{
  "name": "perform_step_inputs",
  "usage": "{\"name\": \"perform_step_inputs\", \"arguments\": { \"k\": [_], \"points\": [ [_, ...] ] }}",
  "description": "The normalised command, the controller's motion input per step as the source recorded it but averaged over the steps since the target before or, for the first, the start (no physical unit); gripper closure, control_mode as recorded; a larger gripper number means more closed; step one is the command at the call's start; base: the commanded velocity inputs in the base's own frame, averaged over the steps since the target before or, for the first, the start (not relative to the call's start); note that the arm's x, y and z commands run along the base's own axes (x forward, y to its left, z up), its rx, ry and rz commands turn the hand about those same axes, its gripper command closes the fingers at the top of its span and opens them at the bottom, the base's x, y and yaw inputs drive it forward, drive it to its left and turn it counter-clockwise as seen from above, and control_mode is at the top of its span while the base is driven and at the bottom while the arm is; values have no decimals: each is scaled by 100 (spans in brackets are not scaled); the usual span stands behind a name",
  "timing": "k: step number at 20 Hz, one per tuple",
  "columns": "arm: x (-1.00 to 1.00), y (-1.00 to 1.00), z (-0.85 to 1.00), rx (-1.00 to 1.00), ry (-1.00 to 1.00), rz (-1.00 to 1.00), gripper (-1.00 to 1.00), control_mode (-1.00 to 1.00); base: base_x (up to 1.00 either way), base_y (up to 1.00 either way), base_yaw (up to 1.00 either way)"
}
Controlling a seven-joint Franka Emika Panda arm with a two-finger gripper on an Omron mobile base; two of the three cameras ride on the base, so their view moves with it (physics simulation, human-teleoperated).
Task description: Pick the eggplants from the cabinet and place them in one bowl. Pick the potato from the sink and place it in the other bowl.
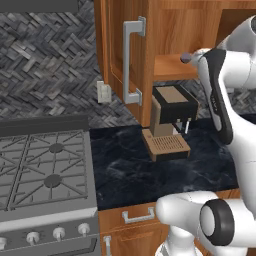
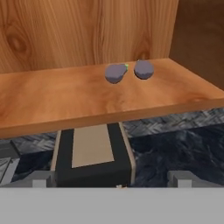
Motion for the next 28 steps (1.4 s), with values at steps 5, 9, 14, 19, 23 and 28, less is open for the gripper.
{"name": "perform_step_inputs", "arguments": {
  "k": [5,9,14,19,23,28],
  "points": [
    [31,0,0,0,-3,0,-100,-100,0,0,0],
    [42,0,0,0,-1,0,-100,-100,0,0,0],
    [30,-5,2,0,1,0,-100,-100,0,0,0],
    [40,-7,3,0,1,0,-100,-100,0,0,0],
    [48,-8,0,0,1,0,-100,-100,0,0,0],
    [46,-10,0,0,0,0,-100,-100,0,0,0]
  ]
}}
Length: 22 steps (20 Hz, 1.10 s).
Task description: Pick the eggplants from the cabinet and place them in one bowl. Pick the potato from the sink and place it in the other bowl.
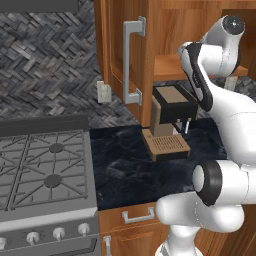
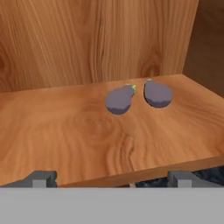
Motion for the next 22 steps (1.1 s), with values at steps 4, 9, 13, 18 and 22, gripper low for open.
{"name": "perform_step_inputs", "arguments": {
  "k": [4,9,13,18,22],
  "points": [
    [38,-8,-1,0,2,0,-100,-100,0,0,0],
    [39,-4,-18,0,0,0,-100,-100,0,0,0],
    [29,0,-17,0,0,0,-100,-100,0,0,0],
    [26,0,-3,0,0,0,-100,-100,0,0,0],
    [29,0,0,0,0,0,-100,-100,0,0,0]
  ]
}}
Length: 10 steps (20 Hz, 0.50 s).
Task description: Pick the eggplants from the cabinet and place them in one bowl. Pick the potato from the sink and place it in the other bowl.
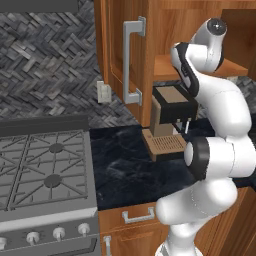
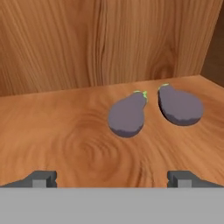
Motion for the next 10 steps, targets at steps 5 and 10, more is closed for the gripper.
{"name": "perform_step_inputs", "arguments": {
  "k": [5,10],
  "points": [
    [24,-3,0,0,2,0,-100,-100,0,0,0],
    [11,-13,0,0,5,0,-100,-100,0,0,0]
  ]
}}
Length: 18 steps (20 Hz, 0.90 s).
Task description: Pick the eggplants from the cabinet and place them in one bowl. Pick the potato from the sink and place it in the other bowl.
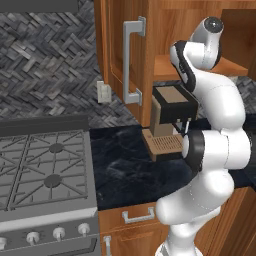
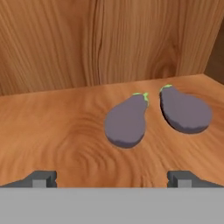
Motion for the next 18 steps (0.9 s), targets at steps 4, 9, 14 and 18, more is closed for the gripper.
{"name": "perform_step_inputs", "arguments": {
  "k": [4,9,14,18],
  "points": [
    [8,-19,0,0,3,0,-100,-100,0,0,0],
    [24,-4,-4,0,0,0,-100,-100,0,0,0],
    [19,-1,-10,0,1,0,-100,-100,0,0,0],
    [2,-6,0,0,5,0,-100,-100,0,0,0]
  ]
}}
